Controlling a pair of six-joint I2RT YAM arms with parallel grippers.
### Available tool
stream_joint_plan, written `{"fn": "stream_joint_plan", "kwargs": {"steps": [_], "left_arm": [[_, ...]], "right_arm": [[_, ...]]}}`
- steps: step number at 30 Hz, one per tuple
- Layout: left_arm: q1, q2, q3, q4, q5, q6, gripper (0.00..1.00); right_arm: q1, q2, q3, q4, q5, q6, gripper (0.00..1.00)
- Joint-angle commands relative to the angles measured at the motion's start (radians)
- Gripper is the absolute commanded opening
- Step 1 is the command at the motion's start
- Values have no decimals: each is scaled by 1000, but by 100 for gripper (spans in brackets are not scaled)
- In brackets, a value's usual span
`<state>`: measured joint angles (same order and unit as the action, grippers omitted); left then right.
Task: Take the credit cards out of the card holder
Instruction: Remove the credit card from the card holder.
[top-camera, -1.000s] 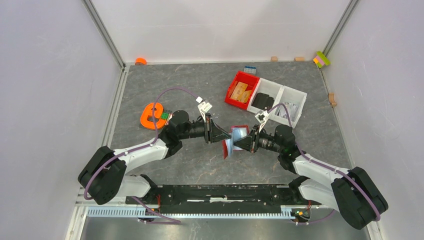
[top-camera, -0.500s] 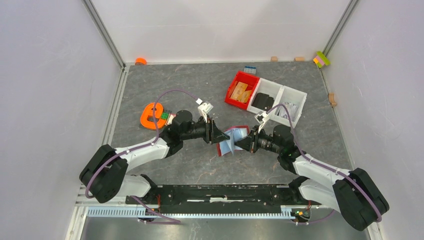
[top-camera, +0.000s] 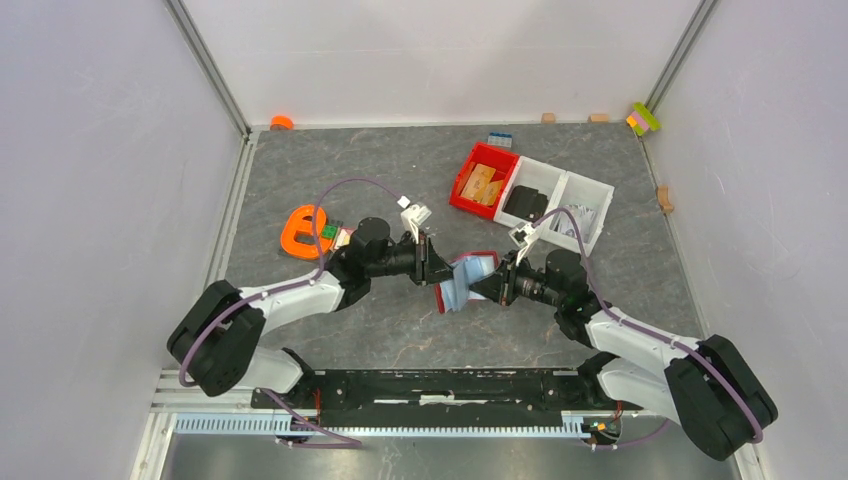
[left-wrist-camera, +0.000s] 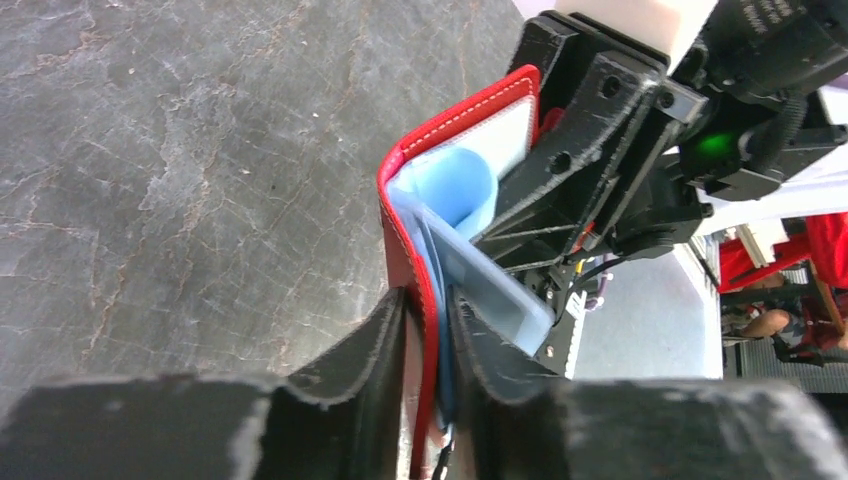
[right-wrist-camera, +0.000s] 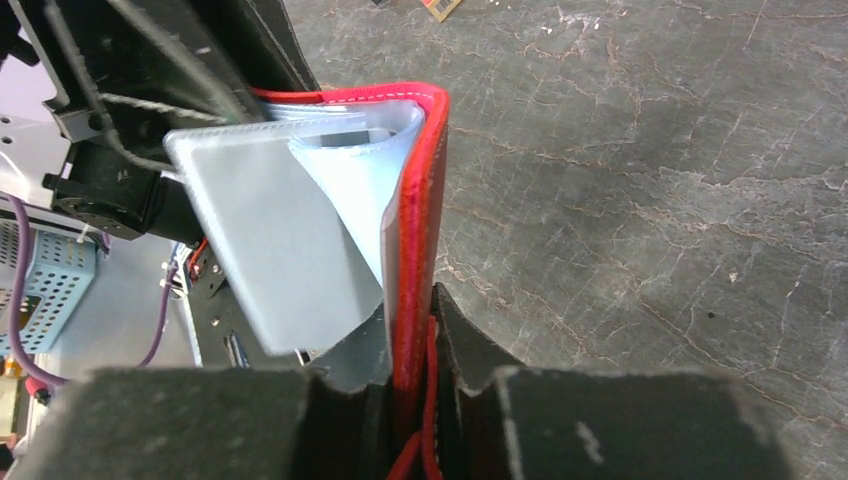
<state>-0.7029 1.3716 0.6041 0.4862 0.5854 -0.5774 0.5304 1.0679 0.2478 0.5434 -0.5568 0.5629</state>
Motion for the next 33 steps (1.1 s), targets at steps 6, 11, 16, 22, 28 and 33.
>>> {"fn": "stream_joint_plan", "kwargs": {"steps": [6, 11, 16, 22, 28, 33], "left_arm": [[18, 100, 94, -91, -26, -11, 5], [95, 178, 65, 39, 79, -149, 3], [97, 206, 57, 121, 130, -212, 2], [97, 197, 51, 136, 137, -228, 2], [96, 193, 52, 132, 131, -230, 2], [97, 188, 51, 131, 132, -228, 2]], "right_arm": [[15, 6, 47, 62, -13, -21, 39], [30, -6, 34, 87, -13, -37, 86], [71, 20, 65, 32, 32, -84, 98], [95, 36, 97, -60, 162, -136, 98], [106, 38, 105, -73, 192, -151, 90], [127, 48, 116, -77, 190, -163, 95]]}}
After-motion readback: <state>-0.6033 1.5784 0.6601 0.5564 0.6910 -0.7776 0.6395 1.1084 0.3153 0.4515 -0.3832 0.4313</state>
